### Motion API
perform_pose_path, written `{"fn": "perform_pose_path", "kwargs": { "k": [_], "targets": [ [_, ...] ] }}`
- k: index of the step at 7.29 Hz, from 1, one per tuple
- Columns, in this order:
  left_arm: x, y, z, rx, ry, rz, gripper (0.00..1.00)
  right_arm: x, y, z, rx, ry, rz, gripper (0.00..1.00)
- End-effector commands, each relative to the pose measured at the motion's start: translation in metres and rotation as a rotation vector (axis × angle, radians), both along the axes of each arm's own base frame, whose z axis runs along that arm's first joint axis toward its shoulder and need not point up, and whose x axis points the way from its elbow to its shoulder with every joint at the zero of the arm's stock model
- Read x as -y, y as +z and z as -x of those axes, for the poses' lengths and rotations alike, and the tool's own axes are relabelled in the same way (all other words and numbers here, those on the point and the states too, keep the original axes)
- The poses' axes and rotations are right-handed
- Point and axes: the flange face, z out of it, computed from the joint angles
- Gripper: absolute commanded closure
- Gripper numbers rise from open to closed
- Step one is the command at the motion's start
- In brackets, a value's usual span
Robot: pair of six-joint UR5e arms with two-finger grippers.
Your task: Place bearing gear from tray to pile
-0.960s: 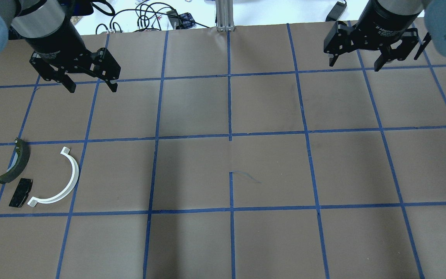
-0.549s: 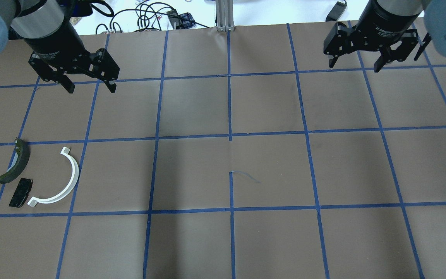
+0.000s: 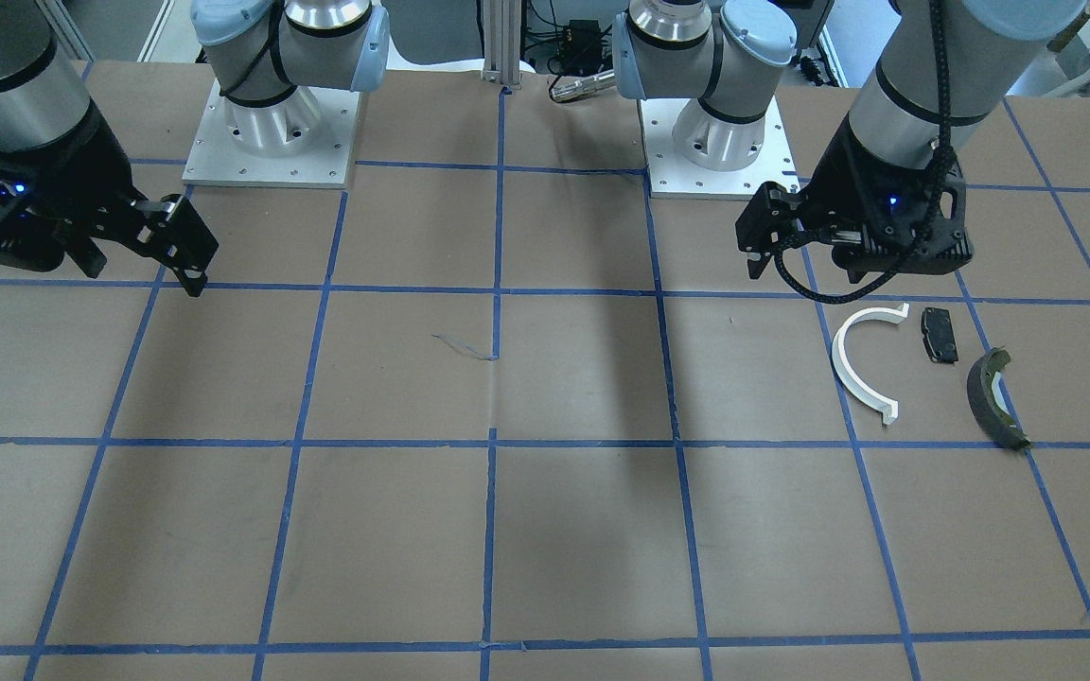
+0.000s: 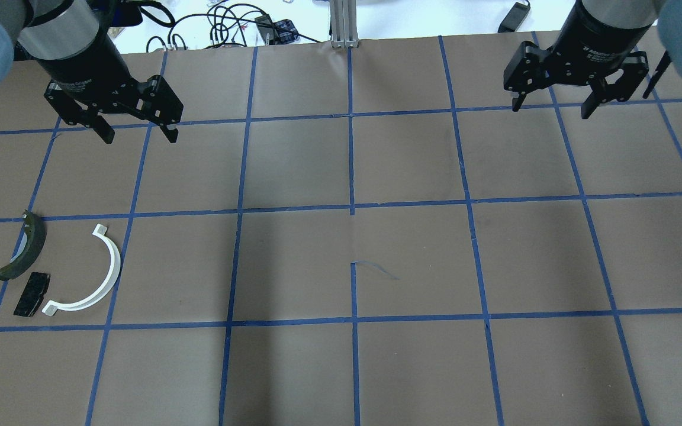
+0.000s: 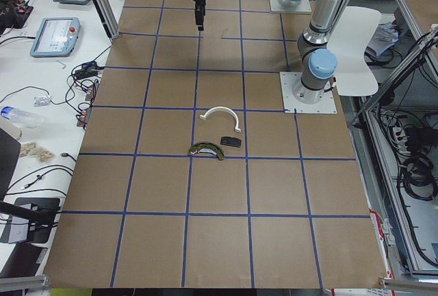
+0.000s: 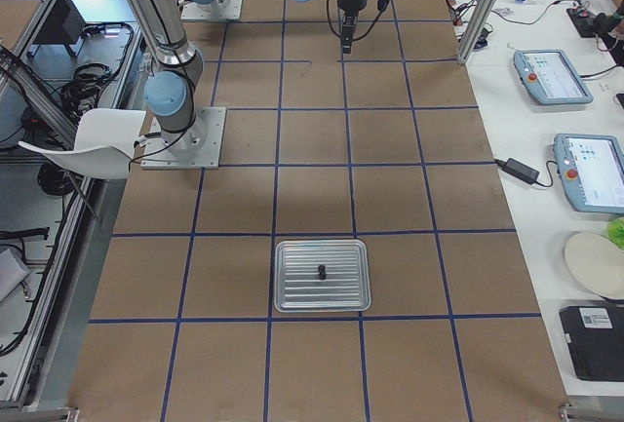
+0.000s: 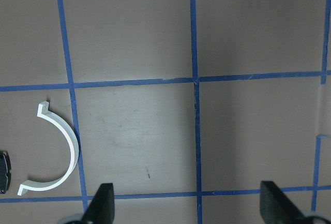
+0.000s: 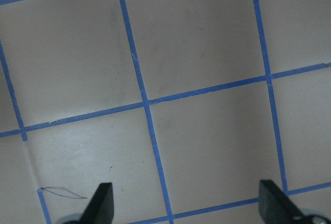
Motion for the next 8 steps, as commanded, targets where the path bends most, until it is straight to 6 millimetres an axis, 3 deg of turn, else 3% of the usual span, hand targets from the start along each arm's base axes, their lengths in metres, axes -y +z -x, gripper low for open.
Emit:
{"fn": "perform_pose_path", "kwargs": {
  "k": [1, 3, 5, 6, 7, 8],
  "targets": [
    [0.000, 0.000, -0.001, 0.001, 0.001, -0.001, 0.00, 0.011, -0.010, 0.081, -0.003, 0.084, -0.037, 0.00],
    [0.001, -0.001, -0.001, 0.001, 0.001, -0.001, 0.00, 0.012, -0.041, 0.200, 0.031, 0.239, -0.081, 0.00],
    [0.001, -0.001, -0.001, 0.001, 0.001, -0.001, 0.00, 0.004, -0.091, 0.326, 0.022, 0.445, -0.074, 0.00],
    [0.001, -0.001, -0.001, 0.000, 0.001, -0.001, 0.00, -0.007, -0.133, 0.395, 0.034, 0.440, -0.083, 0.00],
    [0.000, 0.000, -0.001, 0.001, 0.001, 0.000, 0.00, -0.024, -0.164, 0.451, 0.026, 0.418, -0.064, 0.00],
    [0.001, -0.001, 0.000, -0.002, 0.001, -0.001, 0.00, -0.031, -0.193, 0.493, -0.017, 0.411, -0.035, 0.00]
  ]
}}
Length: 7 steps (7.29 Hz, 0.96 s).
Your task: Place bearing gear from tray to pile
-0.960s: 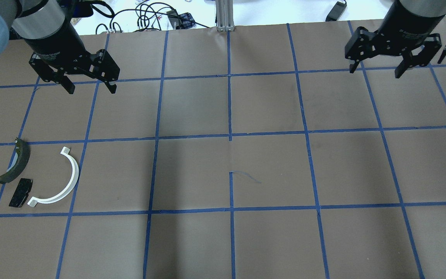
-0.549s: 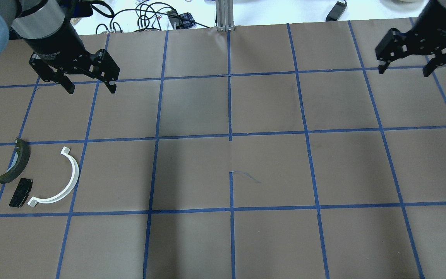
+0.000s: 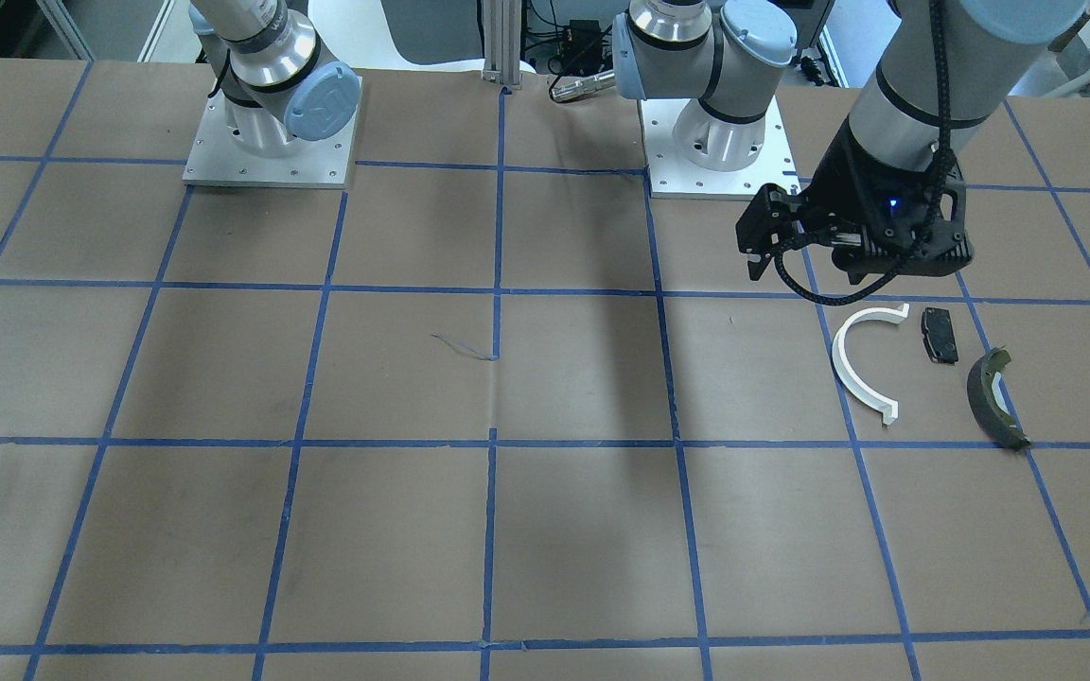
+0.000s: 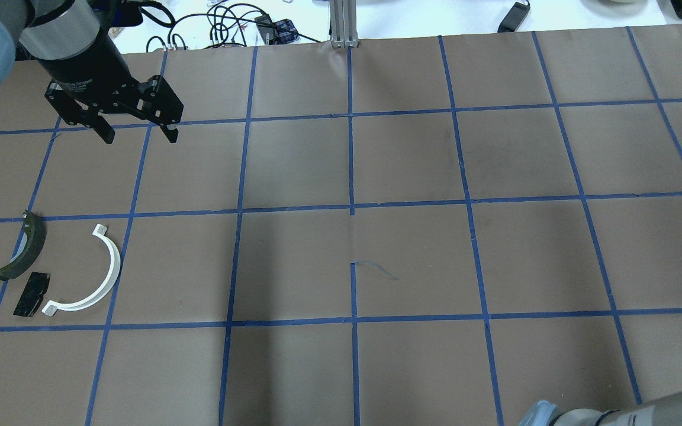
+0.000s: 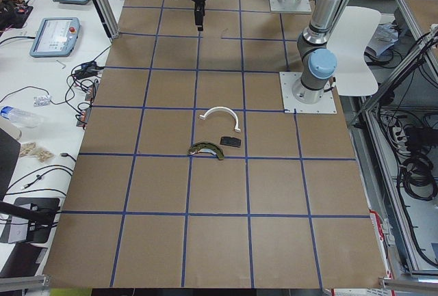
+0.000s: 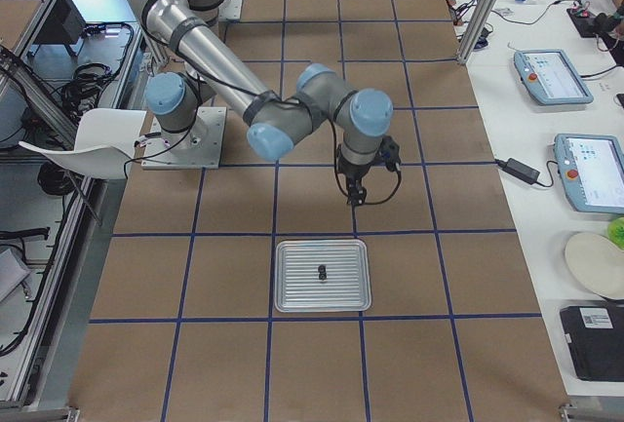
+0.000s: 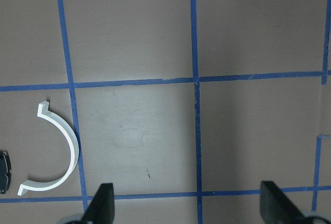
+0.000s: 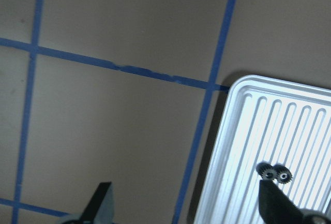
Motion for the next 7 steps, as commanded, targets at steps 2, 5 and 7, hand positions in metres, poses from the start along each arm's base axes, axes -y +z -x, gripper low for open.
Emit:
{"fn": "perform_pose_path", "kwargs": {
  "k": [2, 5, 7],
  "targets": [
    [0.001, 0.001, -0.001, 0.000, 0.001, 0.003, 0.00, -0.030, -0.112, 0.101, 0.058, -0.066, 0.038, 0.00],
    [-0.001, 0.001, -0.002, 0.003, 0.001, 0.002, 0.00, -0.028, -0.152, 0.110, 0.039, -0.066, 0.054, 0.04],
    [-0.006, -0.009, -0.001, 0.009, -0.001, -0.021, 0.00, -0.031, -0.155, 0.107, 0.030, -0.065, 0.051, 0.04]
  ]
}}
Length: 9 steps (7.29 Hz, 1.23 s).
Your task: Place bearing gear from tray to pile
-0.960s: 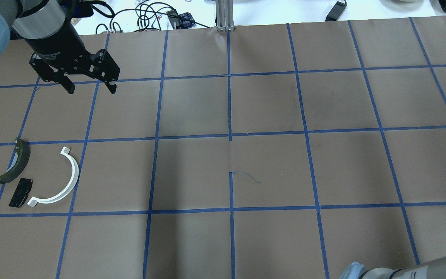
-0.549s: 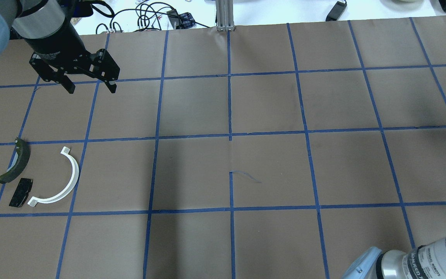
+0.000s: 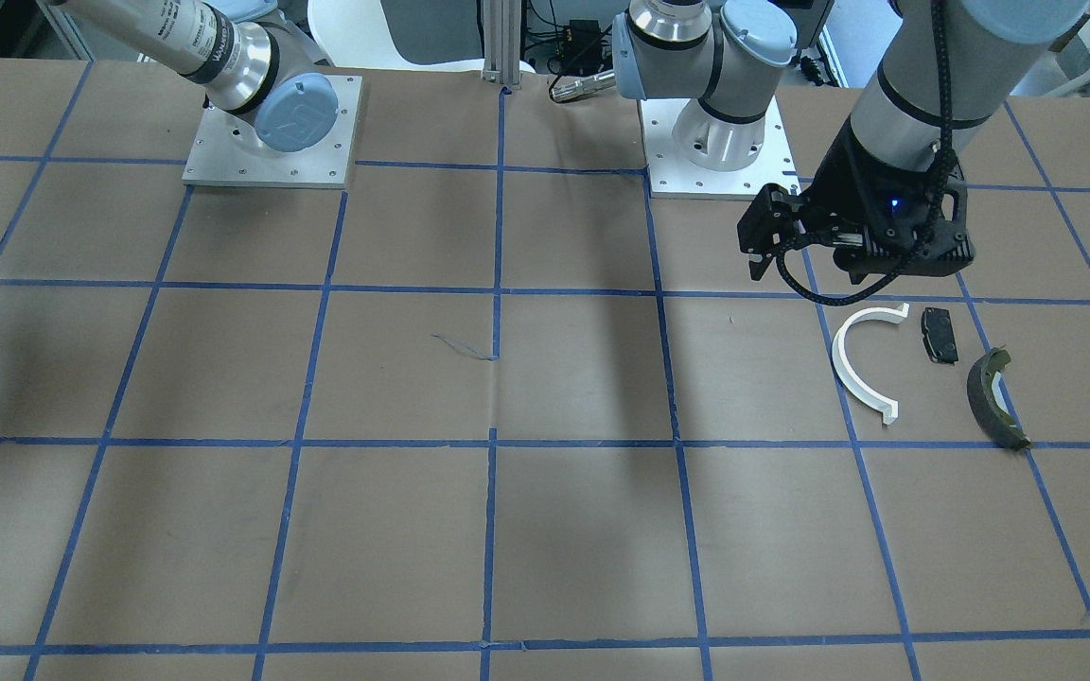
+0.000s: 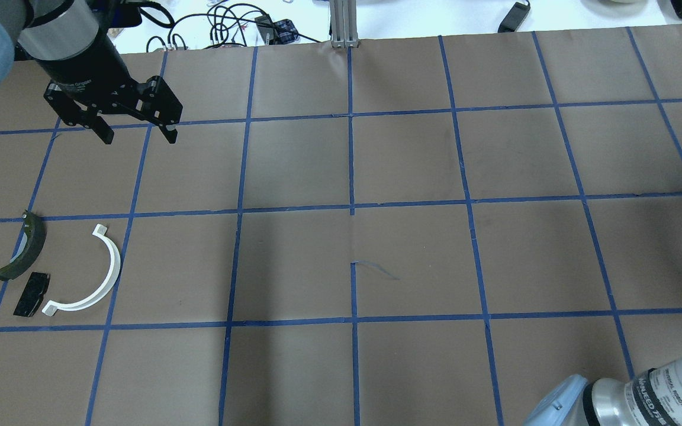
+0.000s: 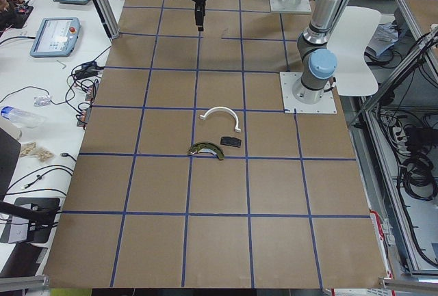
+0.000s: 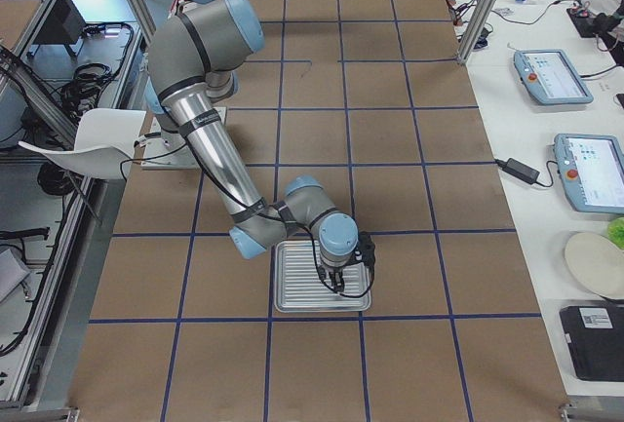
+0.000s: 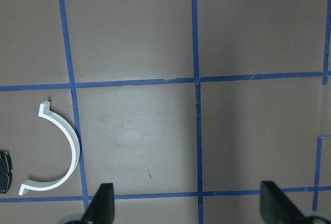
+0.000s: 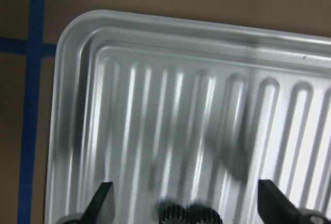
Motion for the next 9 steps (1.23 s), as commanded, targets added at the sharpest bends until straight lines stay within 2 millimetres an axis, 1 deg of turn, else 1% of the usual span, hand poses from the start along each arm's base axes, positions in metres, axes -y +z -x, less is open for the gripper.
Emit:
{"fn": "perform_pose_path", "kwargs": {
  "k": [1, 2, 3, 5, 6, 7, 8, 9],
  "targets": [
    [-0.006, -0.014, -0.004, 0.061, -0.006, -0.012, 0.00, -0.005, -0.004, -0.001, -0.012, -0.001, -0.028, 0.04],
    [-0.004, -0.014, -0.007, 0.085, -0.005, 0.015, 0.00, -0.005, -0.003, -0.001, -0.013, 0.001, -0.027, 0.04],
    [-0.004, -0.015, -0.006, 0.079, -0.004, 0.016, 0.00, -0.005, -0.001, -0.001, -0.015, 0.028, -0.028, 0.06],
    [-0.004, -0.014, -0.003, 0.045, -0.005, 0.023, 0.00, -0.007, 0.009, 0.003, -0.044, 0.270, -0.034, 0.06],
    [-0.003, -0.014, 0.002, 0.004, -0.002, 0.026, 0.00, -0.005, 0.007, 0.004, -0.048, 0.379, -0.031, 0.06],
    [-0.004, -0.015, 0.001, 0.008, -0.002, 0.022, 0.00, -0.006, 0.006, 0.003, -0.050, 0.542, -0.027, 0.06],
    [-0.004, -0.017, 0.001, 0.009, -0.002, 0.018, 0.00, -0.006, 0.008, 0.004, -0.052, 0.620, -0.036, 0.07],
    [-0.004, -0.017, 0.001, 0.010, -0.002, 0.018, 0.00, -0.008, 0.006, 0.003, -0.037, 0.734, -0.054, 0.06]
  ]
}}
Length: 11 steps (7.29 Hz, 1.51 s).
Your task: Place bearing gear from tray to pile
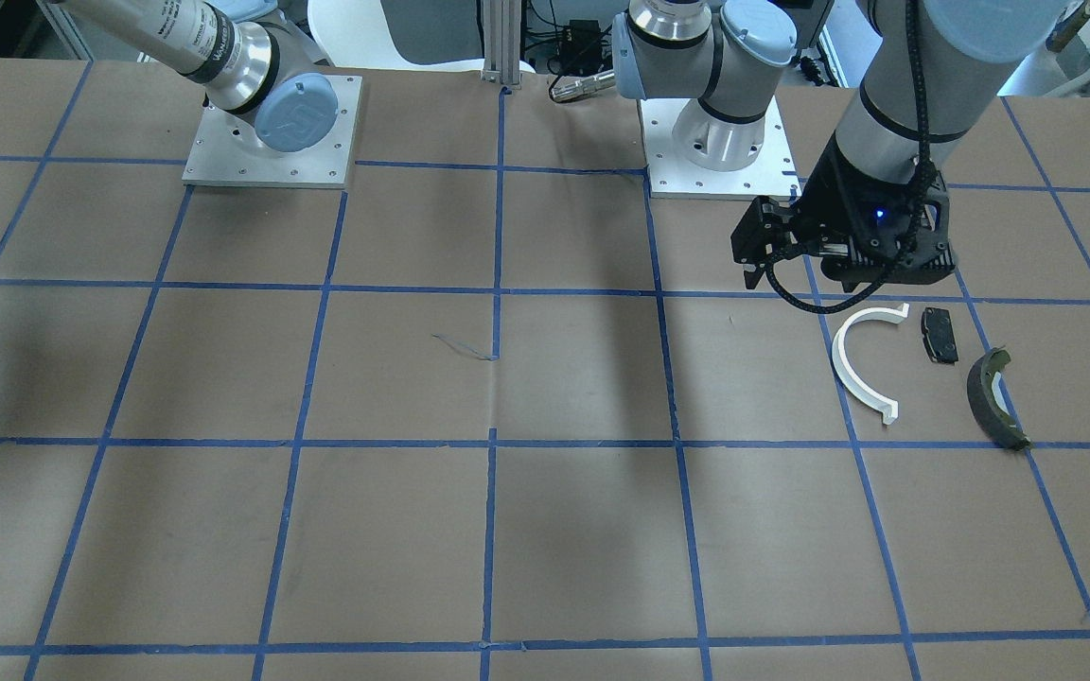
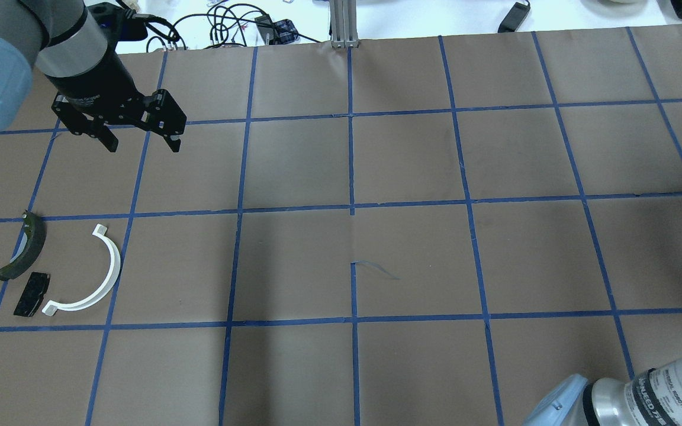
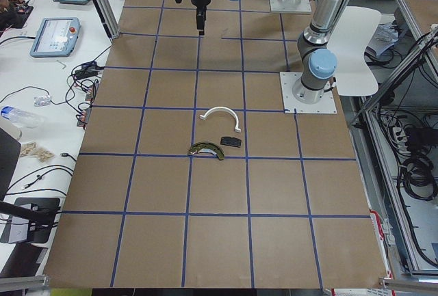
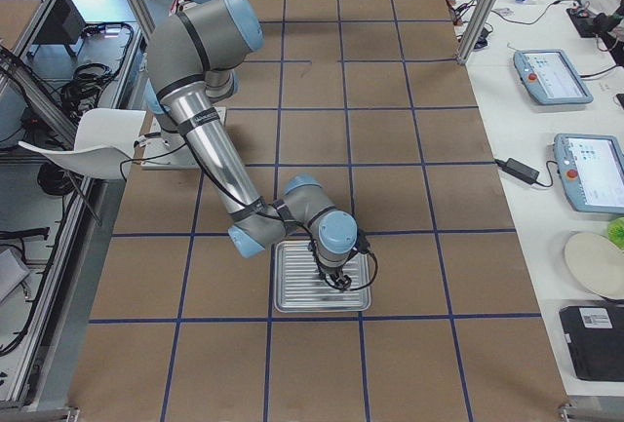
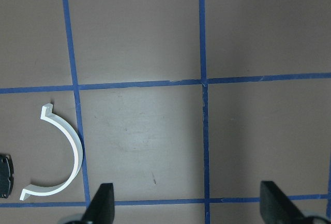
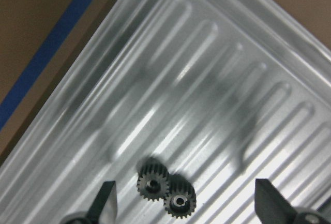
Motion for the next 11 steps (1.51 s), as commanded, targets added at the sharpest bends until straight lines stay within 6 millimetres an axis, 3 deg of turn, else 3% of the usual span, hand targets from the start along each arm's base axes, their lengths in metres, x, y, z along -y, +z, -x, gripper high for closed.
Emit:
{"fn": "perform_pose_path", "kwargs": {
  "k": [1, 3, 7, 9, 10, 11],
  "targets": [
    [0.0000, -0.0009, 0.0000, 0.000, 0.000, -0.002, 0.00, -0.0020, -0.0030, -0.0019, 0.028, 0.353, -0.025, 0.06],
    [0.0000, -0.0009, 0.0000, 0.000, 0.000, -0.002, 0.00, -0.0005, -0.0016, -0.0010, 0.026, 0.619, -0.011, 0.11],
    [0.0000, -0.0009, -0.0001, 0.001, 0.000, -0.002, 0.00, -0.0008, -0.0095, -0.0034, 0.028, 0.889, 0.003, 0.12],
    [-0.0001, -0.0009, 0.0008, 0.000, -0.001, -0.002, 0.00, 0.0015, -0.0052, 0.0003, -0.021, 0.913, 0.008, 0.27],
    [-0.0008, -0.0008, 0.0007, 0.001, -0.002, -0.002, 0.00, 0.0013, -0.0057, 0.0000, -0.021, 0.910, 0.008, 0.49],
    [-0.0005, -0.0024, 0.0007, 0.001, -0.002, -0.005, 0.00, 0.0004, -0.0070, -0.0007, -0.018, 0.905, 0.004, 0.53]
  ]
}}
